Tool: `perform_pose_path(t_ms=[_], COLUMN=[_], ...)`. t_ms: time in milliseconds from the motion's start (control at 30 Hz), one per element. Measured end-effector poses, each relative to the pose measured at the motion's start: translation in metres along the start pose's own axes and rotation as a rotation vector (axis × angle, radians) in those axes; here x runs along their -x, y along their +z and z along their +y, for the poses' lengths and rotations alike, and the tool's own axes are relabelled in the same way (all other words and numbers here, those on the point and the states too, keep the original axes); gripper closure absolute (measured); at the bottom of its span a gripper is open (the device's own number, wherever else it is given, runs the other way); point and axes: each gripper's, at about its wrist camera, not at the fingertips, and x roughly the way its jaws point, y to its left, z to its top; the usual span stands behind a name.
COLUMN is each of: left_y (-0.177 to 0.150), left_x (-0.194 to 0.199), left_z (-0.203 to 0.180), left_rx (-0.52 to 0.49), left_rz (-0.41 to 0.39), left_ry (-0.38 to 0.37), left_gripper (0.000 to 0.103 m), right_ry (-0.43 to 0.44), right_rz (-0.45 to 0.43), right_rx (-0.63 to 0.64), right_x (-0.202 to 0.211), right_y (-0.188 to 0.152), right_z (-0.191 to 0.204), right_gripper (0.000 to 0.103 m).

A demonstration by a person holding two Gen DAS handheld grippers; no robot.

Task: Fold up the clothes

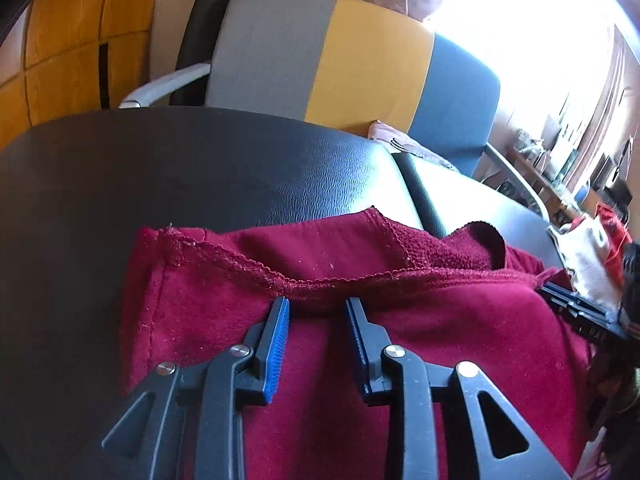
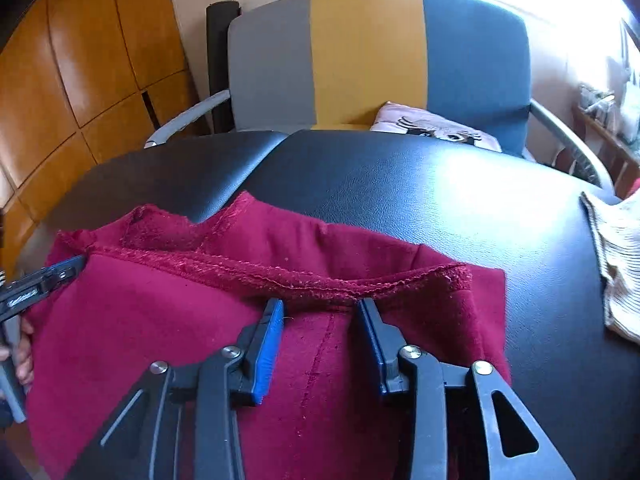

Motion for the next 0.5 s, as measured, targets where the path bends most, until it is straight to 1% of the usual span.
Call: perform_pose_path(t_ms=[133, 300, 367, 467, 500], left_y=[0.007, 0.002, -0.006, -0.021, -0.024], left_x=[-0.009, -0.001, 0.007, 0.02, 0.023], left_z=[0.004, -0.004, -0.007, -0.007, -0.008], left_rx=[0.021, 0.004, -0.01, -0.024, -0.034], left_rz=[0.007, 0.012, 0.012, 0.005, 0.006], left_ry=[-0.033, -0.024, -0.018, -0.009, -0.003], left_gripper=[0.074, 0.074, 0.073, 0.073, 0.073], right_ry=[0.08, 0.069, 0.077, 0.119, 0.136], right_rz=[-0.006, -0.006, -0.004, -0.008, -0.01], right_rx=[-0.081, -0.081, -0.089, -0.099, -0.103], right_x=[-0.005, 0.005, 0.013, 0.025, 0.03], right_y=[0.002, -0.008, -0.015, -0.029, -0.034], right_z=[-0.017, -0.005, -0.001, 0.004, 0.006], right_gripper=[0.061, 0.058, 0.057, 0.049, 0.043])
